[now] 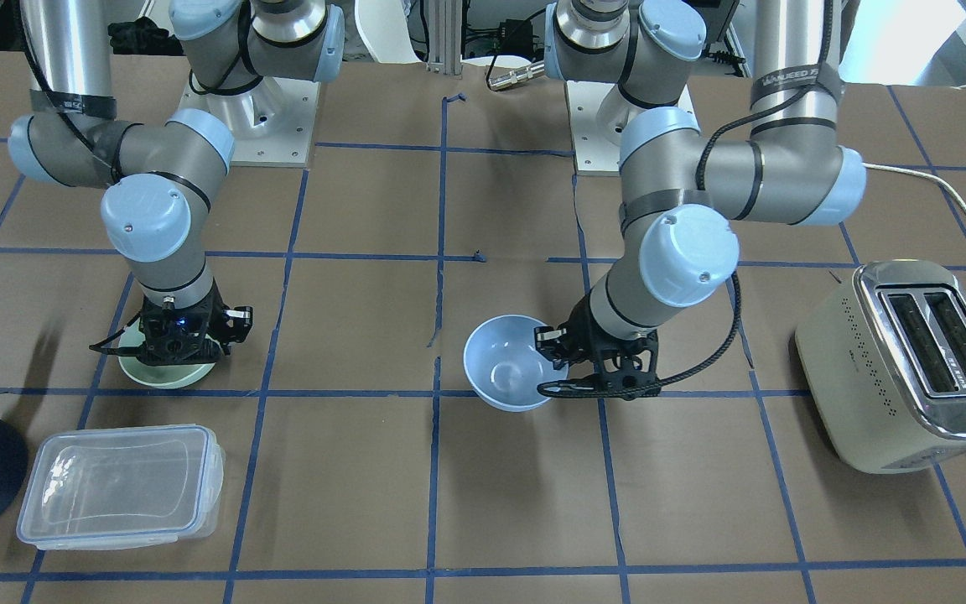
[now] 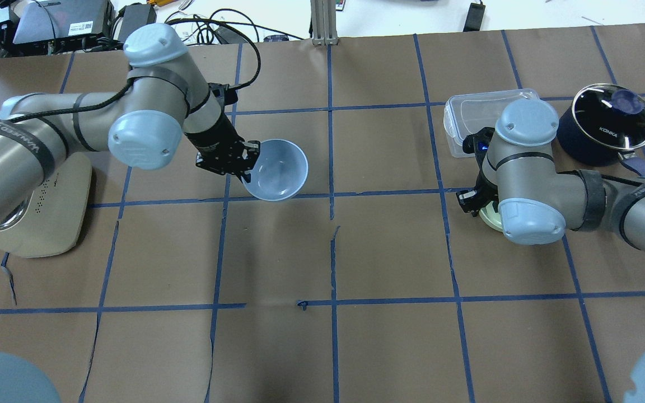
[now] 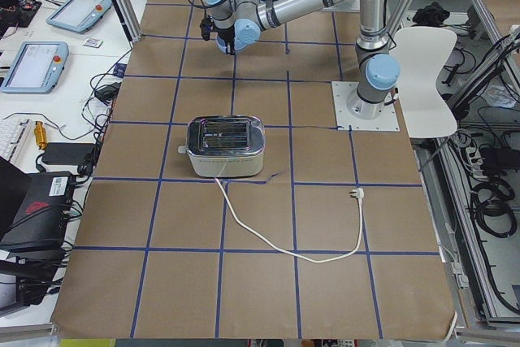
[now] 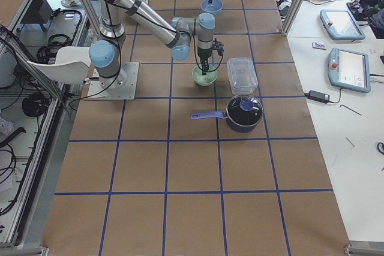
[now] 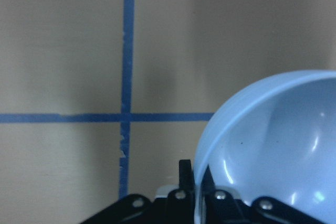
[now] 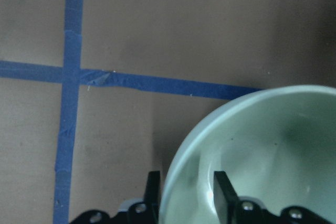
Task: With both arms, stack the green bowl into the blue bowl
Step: 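Lift blue bowl toward table center with left gripper while right lifts green bowl, then set the blue bowl down at the table center and open the left gripper, then carry green bowl over blue bowl with right gripper while left gripper withdraws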
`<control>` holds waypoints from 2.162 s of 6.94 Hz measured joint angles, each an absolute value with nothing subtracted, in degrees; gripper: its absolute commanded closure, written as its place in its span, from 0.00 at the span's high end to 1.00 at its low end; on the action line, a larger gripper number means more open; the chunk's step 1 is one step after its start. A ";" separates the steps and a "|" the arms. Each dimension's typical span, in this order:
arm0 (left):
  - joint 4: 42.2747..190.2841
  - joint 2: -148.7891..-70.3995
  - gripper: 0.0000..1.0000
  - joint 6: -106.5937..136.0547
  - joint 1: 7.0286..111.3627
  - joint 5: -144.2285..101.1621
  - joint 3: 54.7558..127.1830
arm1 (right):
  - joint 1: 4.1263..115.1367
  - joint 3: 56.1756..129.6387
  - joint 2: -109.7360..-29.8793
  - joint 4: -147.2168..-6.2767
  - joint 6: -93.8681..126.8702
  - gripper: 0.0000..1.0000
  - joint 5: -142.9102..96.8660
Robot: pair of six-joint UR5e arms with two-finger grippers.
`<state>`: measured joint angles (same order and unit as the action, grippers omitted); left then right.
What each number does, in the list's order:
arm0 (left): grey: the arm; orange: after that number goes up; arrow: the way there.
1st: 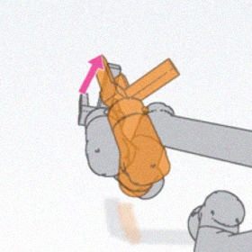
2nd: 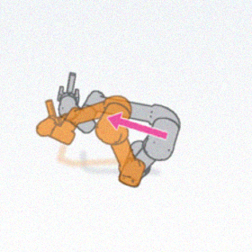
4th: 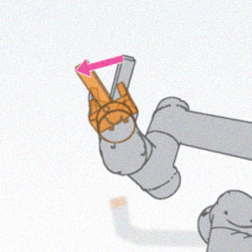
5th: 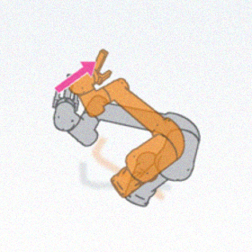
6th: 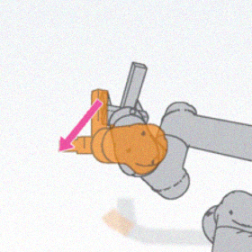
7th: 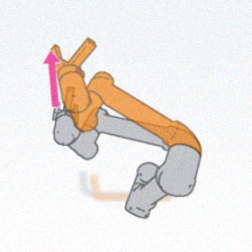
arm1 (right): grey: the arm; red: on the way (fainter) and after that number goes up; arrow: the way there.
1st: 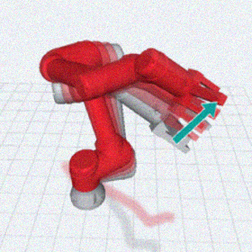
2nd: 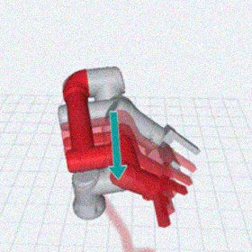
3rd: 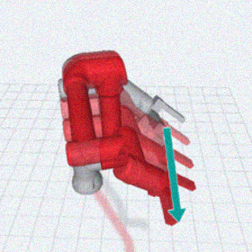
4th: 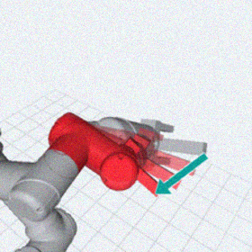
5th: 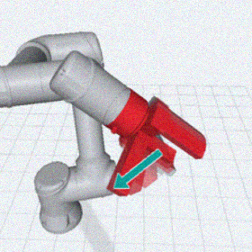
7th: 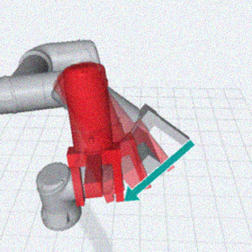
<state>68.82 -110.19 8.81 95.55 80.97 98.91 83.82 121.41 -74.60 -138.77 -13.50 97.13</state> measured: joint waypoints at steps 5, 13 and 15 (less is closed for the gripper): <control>64.61 -114.04 0.37 17.30 103.42 76.43 101.11 | 83.99 118.26 -79.37 -134.07 -13.47 0.00 98.51; 85.30 -105.67 1.00 2.31 96.05 87.53 82.06 | 97.22 100.20 -80.07 -111.81 20.30 0.00 98.40; 91.67 -98.41 1.00 -4.23 90.78 89.33 80.81 | 103.90 95.46 -76.04 -110.02 37.72 0.00 98.53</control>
